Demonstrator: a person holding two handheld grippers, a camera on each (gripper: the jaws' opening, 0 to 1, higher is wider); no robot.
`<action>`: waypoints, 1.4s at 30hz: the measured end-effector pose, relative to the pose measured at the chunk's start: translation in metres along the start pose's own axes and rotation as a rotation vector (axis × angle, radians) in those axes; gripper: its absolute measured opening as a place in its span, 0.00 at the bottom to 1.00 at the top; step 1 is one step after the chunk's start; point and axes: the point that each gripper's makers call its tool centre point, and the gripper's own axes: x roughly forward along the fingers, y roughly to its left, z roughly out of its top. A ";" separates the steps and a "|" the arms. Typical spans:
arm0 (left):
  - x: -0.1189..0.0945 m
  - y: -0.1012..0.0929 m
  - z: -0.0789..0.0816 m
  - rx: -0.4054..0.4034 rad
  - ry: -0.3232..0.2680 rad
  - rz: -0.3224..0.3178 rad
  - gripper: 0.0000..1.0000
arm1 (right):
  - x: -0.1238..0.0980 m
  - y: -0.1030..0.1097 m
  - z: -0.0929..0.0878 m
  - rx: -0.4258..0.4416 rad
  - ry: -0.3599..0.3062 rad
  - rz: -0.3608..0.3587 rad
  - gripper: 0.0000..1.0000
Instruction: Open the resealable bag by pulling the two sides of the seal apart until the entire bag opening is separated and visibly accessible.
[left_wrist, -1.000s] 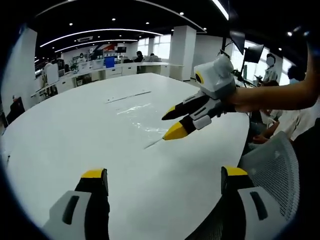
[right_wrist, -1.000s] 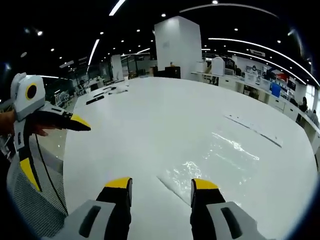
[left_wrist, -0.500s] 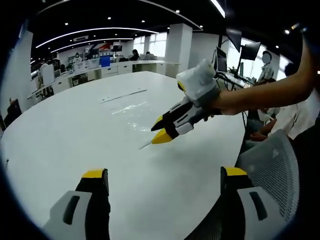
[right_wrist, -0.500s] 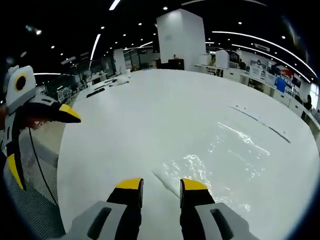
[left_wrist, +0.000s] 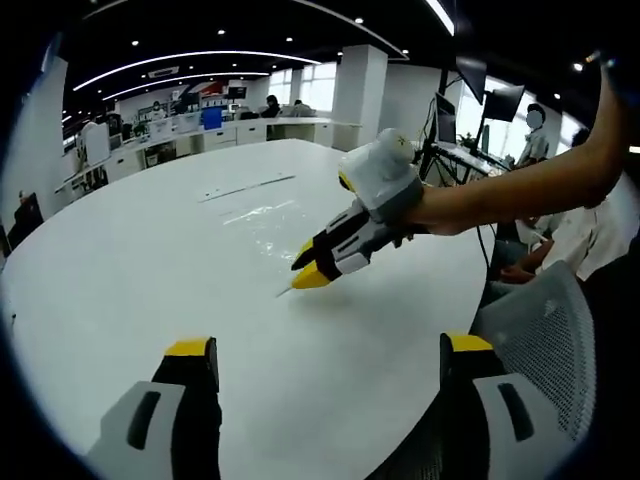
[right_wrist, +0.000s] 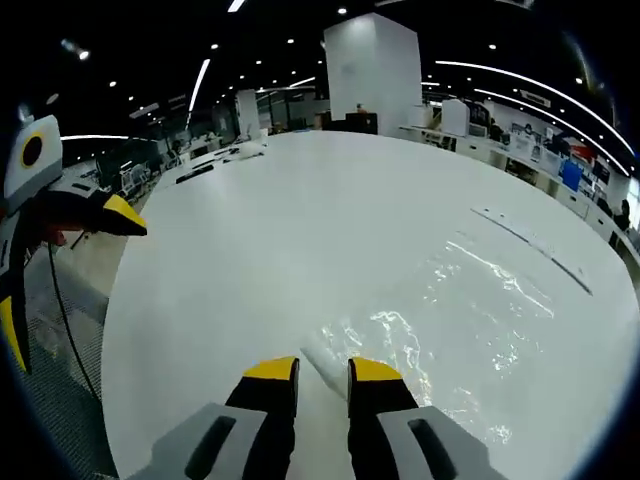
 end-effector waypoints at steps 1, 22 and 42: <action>0.000 0.000 0.000 0.000 0.000 0.001 0.90 | 0.000 0.001 0.000 -0.001 0.001 0.002 0.13; -0.001 0.000 -0.004 -0.012 0.011 0.004 0.88 | 0.003 0.007 -0.010 -0.184 0.036 0.014 0.03; -0.002 0.002 -0.005 0.038 0.019 0.033 0.81 | -0.016 0.043 -0.017 -0.189 0.077 0.114 0.01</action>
